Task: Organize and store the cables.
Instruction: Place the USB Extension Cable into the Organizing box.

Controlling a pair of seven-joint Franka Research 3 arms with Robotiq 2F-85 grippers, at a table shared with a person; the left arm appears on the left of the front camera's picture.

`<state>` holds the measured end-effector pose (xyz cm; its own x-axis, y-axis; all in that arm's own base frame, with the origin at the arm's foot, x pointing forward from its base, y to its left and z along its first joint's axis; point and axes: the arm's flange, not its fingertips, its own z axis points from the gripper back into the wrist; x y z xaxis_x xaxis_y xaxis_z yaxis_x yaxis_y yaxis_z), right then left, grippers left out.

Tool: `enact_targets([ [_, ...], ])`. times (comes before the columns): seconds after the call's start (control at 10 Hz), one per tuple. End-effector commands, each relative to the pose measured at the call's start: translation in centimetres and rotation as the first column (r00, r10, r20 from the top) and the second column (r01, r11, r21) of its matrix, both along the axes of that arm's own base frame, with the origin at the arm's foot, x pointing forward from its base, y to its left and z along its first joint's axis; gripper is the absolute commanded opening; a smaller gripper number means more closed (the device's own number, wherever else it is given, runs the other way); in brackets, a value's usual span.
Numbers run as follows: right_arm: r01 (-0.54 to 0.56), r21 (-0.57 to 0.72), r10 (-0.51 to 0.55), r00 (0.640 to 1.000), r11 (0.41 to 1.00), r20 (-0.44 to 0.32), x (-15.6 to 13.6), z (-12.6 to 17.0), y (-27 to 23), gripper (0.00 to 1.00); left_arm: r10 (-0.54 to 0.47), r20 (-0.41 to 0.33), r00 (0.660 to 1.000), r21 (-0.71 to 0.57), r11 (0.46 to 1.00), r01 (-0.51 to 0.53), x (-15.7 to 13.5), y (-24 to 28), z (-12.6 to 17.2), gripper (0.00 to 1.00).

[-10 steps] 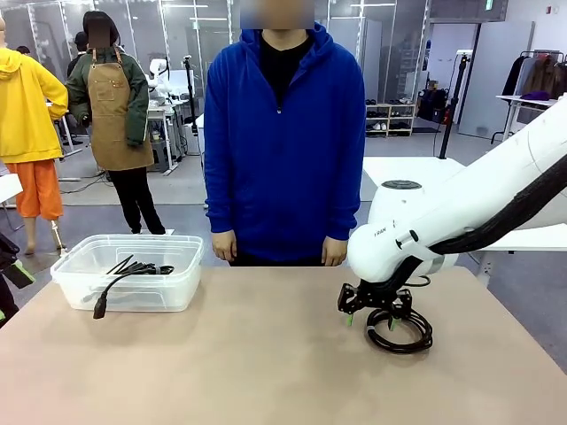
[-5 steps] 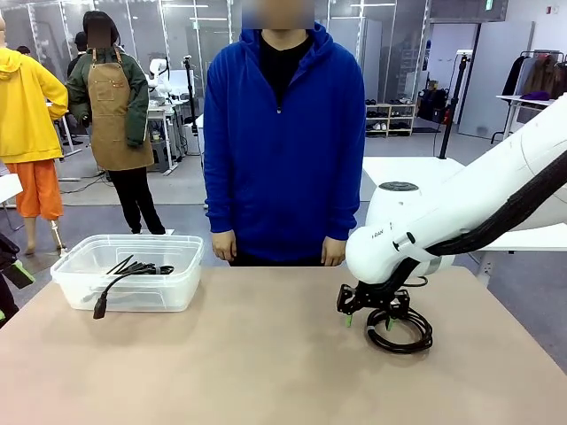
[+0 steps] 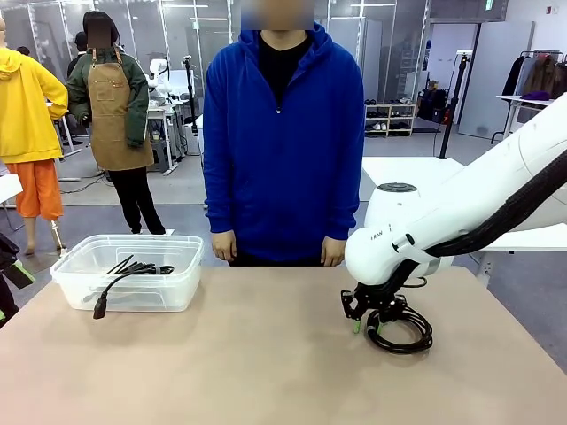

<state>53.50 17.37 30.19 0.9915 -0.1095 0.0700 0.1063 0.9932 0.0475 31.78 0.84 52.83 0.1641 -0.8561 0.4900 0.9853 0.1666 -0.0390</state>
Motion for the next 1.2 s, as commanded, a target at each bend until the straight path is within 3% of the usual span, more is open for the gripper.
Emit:
enact_targets([
  [0.0,0.024,-0.042,-0.024,1.0,0.999,0.004,0.6,-0.1,0.7,0.03,0.014,-0.003,1.0,-0.004,1.0,-0.014,0.0,-0.2,0.0,1.0],
  [0.4,0.023,-0.06,-0.023,1.0,0.998,-0.003,0.6,1.5,0.6,0.0,0.014,-0.003,1.0,-0.004,1.0,-0.014,0.0,-0.2,0.0,1.0],
  [0.5,0.007,-0.064,-0.009,1.0,0.998,-0.021,0.3,3.4,0.4,0.0,0.014,-0.003,1.0,-0.004,1.0,-0.014,0.0,-0.2,0.0,1.0],
  [0.6,-0.076,-0.057,0.075,0.997,0.995,-0.029,-0.7,6.7,0.5,0.0,0.014,-0.003,1.0,-0.004,1.0,-0.014,0.0,-0.2,0.0,1.0],
  [0.8,-0.137,-0.069,0.138,0.991,0.988,0.0,-3.0,12.6,1.0,0.0,0.014,-0.003,1.0,-0.004,1.0,-0.014,0.0,-0.2,0.0,1.0],
  [1.1,-0.19,-0.062,0.19,0.982,0.98,-0.013,-3.5,14.9,2.9,0.0,0.014,-0.003,1.0,-0.004,1.0,-0.014,0.0,-0.2,0.0,1.0],
])
